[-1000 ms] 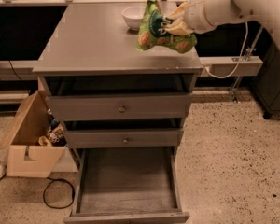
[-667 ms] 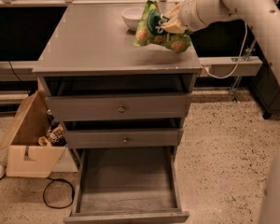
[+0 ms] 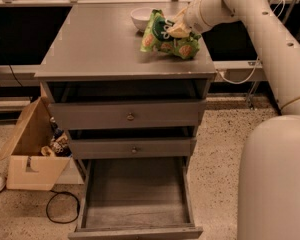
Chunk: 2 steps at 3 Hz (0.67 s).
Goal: Pick green rice chip bag from bottom drawer and place on counter
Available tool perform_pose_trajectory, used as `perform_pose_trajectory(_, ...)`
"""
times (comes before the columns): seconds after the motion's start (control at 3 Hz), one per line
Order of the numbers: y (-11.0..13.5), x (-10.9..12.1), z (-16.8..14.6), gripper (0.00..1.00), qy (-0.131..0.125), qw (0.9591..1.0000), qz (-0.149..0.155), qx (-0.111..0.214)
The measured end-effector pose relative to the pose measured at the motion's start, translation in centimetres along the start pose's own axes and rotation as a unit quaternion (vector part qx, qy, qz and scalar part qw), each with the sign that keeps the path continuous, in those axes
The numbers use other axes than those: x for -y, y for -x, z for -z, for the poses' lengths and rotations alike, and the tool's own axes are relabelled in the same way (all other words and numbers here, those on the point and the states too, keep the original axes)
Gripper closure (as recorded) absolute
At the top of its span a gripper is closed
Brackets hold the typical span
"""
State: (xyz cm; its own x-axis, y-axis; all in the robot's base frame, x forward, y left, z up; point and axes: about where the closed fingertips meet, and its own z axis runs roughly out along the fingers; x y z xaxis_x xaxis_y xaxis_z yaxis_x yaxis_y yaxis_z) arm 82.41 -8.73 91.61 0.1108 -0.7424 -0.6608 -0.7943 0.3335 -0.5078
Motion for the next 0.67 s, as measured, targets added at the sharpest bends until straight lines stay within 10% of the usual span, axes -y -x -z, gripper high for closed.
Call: perform_pose_trajectory(0.67,0.50,0.21,-0.15,0.00,0.013,0.9997,-0.010,0.015)
